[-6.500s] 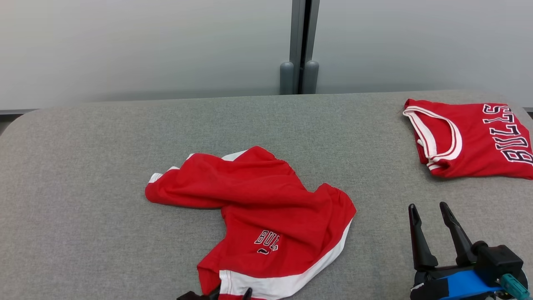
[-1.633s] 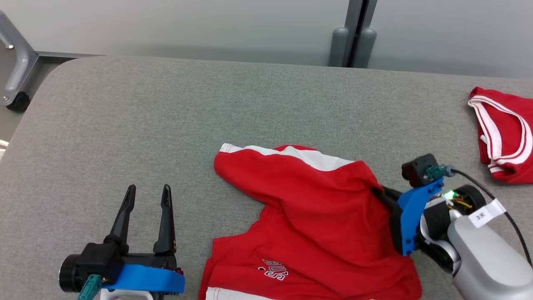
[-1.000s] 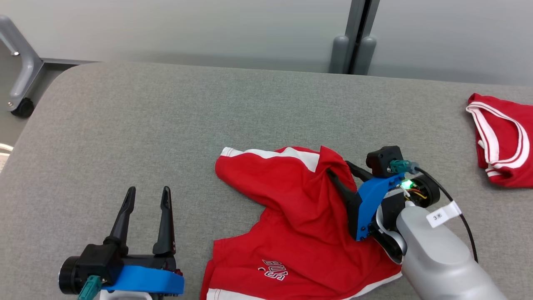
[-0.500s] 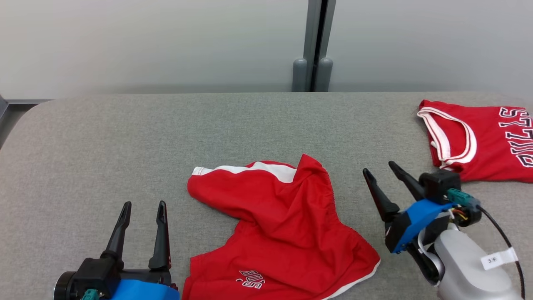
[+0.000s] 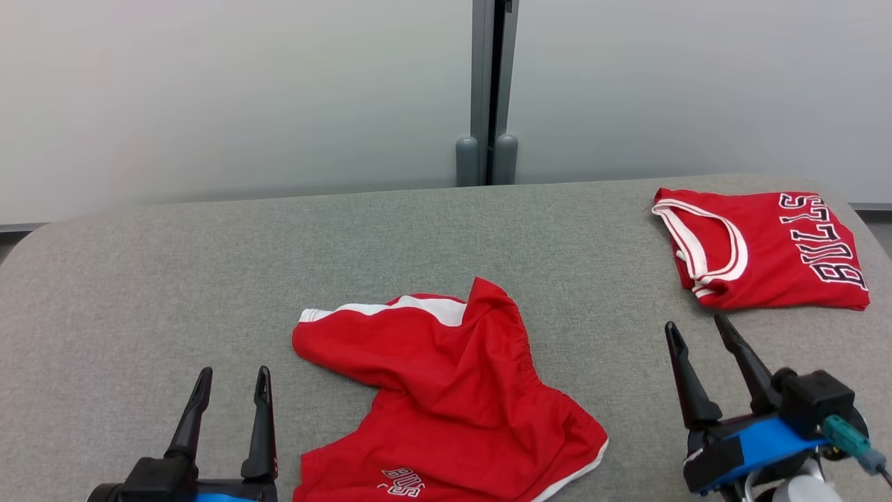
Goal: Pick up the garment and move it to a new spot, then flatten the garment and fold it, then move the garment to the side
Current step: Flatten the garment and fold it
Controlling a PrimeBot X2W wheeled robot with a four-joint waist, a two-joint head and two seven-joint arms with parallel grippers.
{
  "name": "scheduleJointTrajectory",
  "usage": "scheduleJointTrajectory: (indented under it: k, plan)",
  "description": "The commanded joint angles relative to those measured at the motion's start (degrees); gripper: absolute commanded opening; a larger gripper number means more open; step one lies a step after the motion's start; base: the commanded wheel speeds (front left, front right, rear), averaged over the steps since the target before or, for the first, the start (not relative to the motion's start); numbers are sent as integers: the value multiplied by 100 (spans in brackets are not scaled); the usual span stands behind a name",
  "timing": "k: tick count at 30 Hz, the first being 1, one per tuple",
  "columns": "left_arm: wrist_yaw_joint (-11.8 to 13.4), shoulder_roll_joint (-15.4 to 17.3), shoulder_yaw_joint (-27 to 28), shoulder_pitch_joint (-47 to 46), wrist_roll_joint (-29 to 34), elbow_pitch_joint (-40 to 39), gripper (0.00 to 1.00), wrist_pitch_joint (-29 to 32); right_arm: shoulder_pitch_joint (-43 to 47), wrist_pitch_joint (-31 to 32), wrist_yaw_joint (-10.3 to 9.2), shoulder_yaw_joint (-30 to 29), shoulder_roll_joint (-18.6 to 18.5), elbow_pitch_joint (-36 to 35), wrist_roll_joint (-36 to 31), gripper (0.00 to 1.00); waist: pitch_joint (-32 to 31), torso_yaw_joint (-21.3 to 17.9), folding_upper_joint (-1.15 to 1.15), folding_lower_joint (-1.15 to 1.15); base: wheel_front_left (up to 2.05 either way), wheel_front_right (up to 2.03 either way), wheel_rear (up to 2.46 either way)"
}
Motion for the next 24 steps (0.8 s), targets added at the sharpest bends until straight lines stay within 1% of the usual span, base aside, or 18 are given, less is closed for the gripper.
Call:
scheduleJointTrajectory:
  k: [1,6,11,17,24]
  plan:
    - [-15,38,14,52,62,39,100,-26,327,-23,1,-153,184,-289,-131,100,-26,14,1,1,0,0,0]
    - [-15,58,10,50,118,119,100,-27,959,-23,2,-360,539,-832,-435,100,-73,116,1,1,0,0,0]
    - [-12,59,61,108,202,176,100,-27,1358,-24,1,-376,764,-1150,-585,100,-94,210,1,1,0,0,0]
    - [-12,55,137,125,222,210,100,-27,1561,-23,1,-455,879,-1259,-626,100,-111,279,1,1,0,0,0]
    - [-13,33,154,118,233,233,100,-26,1619,-24,1,-475,897,-1271,-652,100,-123,296,1,1,0,0,0]
